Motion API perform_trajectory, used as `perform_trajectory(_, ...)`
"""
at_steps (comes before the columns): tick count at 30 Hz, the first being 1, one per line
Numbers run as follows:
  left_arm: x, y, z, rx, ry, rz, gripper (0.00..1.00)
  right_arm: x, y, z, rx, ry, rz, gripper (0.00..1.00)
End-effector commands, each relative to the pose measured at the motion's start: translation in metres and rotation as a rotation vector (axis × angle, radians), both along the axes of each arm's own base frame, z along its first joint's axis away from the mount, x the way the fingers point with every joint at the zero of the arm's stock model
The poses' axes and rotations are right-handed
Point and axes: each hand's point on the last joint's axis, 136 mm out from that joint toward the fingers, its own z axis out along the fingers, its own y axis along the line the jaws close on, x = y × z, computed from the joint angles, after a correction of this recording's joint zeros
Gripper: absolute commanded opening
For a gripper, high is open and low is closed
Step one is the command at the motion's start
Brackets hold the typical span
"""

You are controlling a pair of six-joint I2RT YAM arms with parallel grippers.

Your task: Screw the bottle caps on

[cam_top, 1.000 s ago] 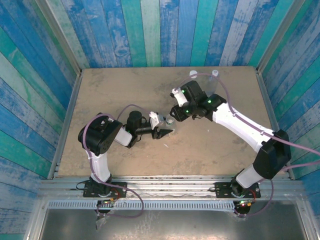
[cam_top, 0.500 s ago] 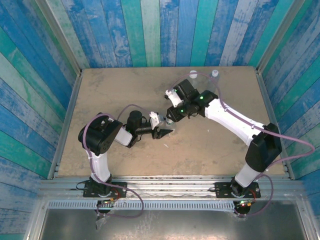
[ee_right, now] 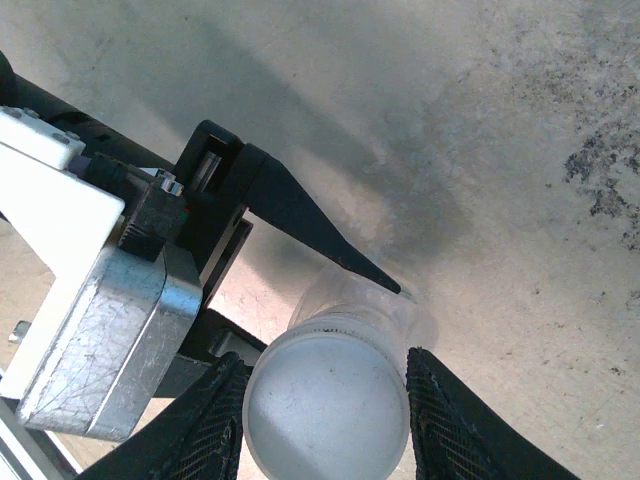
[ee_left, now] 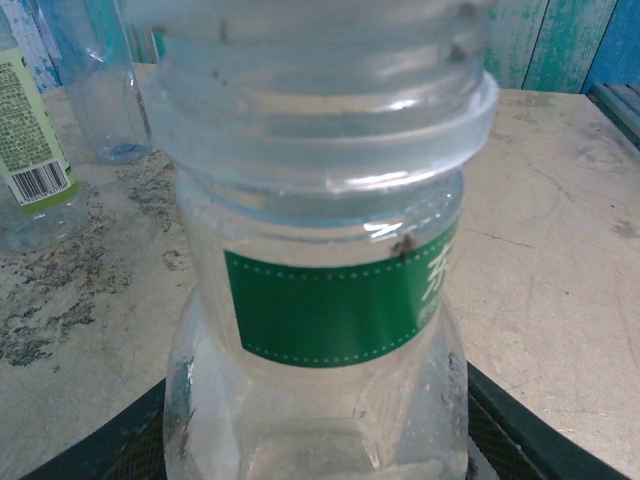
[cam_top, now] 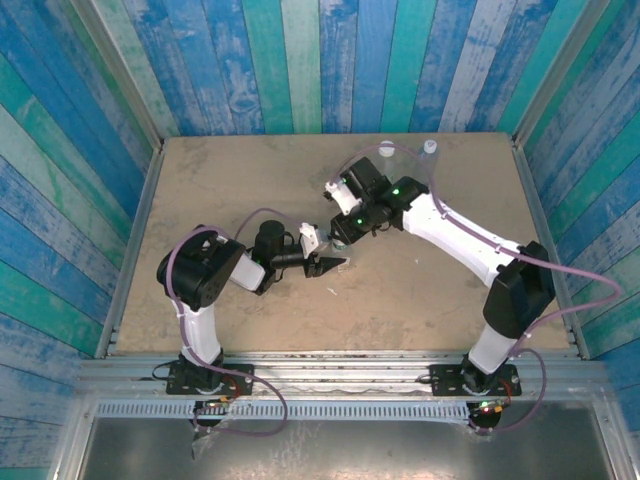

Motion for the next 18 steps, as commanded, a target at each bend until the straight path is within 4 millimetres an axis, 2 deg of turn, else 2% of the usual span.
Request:
perform_trajectory(1,-0.002,0.0,-0.025,0.044,0.064,-0.004,0.6,-0.007,0.0,-0.007,-0.043,0.025,0.024,0.45)
perform_trajectory(9,-0.002,0.0,-0.025,0.045,0.066,-0.003,0.6,-0.008,0.001,-0.011,-0.069,0.032,0.031,0.45)
perform_trajectory(18,-0.002,0.001,-0.026,0.046,0.067,0.0,0.6,-0.002,0.003,0.009,-0.03,-0.025,0.023,0.55)
